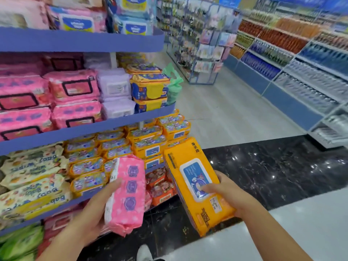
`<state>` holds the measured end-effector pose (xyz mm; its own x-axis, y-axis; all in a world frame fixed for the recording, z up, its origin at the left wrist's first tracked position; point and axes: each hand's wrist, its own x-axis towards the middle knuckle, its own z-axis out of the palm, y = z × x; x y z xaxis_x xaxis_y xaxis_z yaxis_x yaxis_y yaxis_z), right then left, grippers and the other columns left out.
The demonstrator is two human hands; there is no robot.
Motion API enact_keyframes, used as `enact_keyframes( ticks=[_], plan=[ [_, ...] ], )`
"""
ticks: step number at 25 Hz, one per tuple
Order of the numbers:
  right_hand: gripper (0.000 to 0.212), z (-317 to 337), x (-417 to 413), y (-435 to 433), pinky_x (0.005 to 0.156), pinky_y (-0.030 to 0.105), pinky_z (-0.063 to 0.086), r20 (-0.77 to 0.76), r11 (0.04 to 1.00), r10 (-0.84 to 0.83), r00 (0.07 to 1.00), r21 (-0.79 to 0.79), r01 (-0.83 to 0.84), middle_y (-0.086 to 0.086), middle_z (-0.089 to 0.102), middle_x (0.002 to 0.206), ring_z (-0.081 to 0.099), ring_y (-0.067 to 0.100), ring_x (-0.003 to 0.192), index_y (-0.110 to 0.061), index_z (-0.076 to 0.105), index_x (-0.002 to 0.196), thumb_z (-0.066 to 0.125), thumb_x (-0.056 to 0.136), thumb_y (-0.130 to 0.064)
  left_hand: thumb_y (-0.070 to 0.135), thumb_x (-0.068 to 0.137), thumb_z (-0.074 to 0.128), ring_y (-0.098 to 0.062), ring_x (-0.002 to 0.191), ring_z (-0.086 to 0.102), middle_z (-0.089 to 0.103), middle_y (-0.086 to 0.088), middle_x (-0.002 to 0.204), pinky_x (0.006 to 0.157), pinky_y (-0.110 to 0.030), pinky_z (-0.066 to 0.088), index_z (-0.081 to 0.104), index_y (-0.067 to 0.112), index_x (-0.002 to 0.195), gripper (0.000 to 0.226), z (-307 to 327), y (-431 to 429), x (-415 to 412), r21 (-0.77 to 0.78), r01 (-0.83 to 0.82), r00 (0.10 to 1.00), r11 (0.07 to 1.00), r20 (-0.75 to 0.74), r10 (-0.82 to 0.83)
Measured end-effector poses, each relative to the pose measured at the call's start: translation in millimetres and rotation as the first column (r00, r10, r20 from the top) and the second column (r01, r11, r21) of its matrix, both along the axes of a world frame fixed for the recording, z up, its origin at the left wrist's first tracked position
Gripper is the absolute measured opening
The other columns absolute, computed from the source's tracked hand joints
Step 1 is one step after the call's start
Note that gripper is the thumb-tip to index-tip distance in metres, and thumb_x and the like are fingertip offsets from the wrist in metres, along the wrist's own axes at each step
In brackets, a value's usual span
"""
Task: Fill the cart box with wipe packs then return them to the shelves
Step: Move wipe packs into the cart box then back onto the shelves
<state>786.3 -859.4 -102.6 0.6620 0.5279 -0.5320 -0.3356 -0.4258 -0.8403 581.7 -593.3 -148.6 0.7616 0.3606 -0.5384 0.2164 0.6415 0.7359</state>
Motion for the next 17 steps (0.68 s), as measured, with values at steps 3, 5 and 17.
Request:
enact_keyframes(
  ticks=[3,5,17],
  plan=[
    [0.063,-7.6,84.2,6.1,0.083,0.052,0.06,-0.045,1.0,-0.001,0.999,0.0,0.001,0.01,0.077,0.108,0.075,0.035,0.095,-0.016,0.055,0.127,0.087,0.072,-0.015,0.053,0.063,0.08,-0.029,0.08,0.079,0.08,-0.014,0.102,0.055,-0.038,0.063,0.069,0.016,0.115,0.066,7.0,-0.5,84.3,-0.023,0.051,0.999,0.998,0.005,-0.051],
    [0.067,-9.0,140.5,10.6,0.089,0.057,0.058,-0.059,1.0,-0.01,0.998,0.005,0.011,0.011,0.077,0.11,0.075,0.036,0.097,-0.016,0.054,0.127,0.089,0.069,-0.018,0.045,0.077,0.061,-0.028,0.077,0.079,0.08,-0.013,0.099,0.053,-0.038,0.063,0.068,0.016,0.115,0.048,14.7,3.2,136.7,-0.05,0.035,0.999,0.998,0.013,-0.035],
    [0.081,-71.0,449.5,67.0,0.091,0.06,0.056,-0.177,0.904,0.419,0.891,-0.016,-0.428,0.012,0.077,0.11,0.074,0.037,0.098,-0.022,0.054,0.128,0.091,0.056,-0.029,0.063,0.04,0.087,-0.016,0.073,0.079,0.066,-0.024,0.131,0.061,-0.028,0.062,0.069,0.01,0.113,0.092,-15.4,-36.9,334.5,0.167,-0.218,0.967,0.962,-0.092,0.236]
  ],
)
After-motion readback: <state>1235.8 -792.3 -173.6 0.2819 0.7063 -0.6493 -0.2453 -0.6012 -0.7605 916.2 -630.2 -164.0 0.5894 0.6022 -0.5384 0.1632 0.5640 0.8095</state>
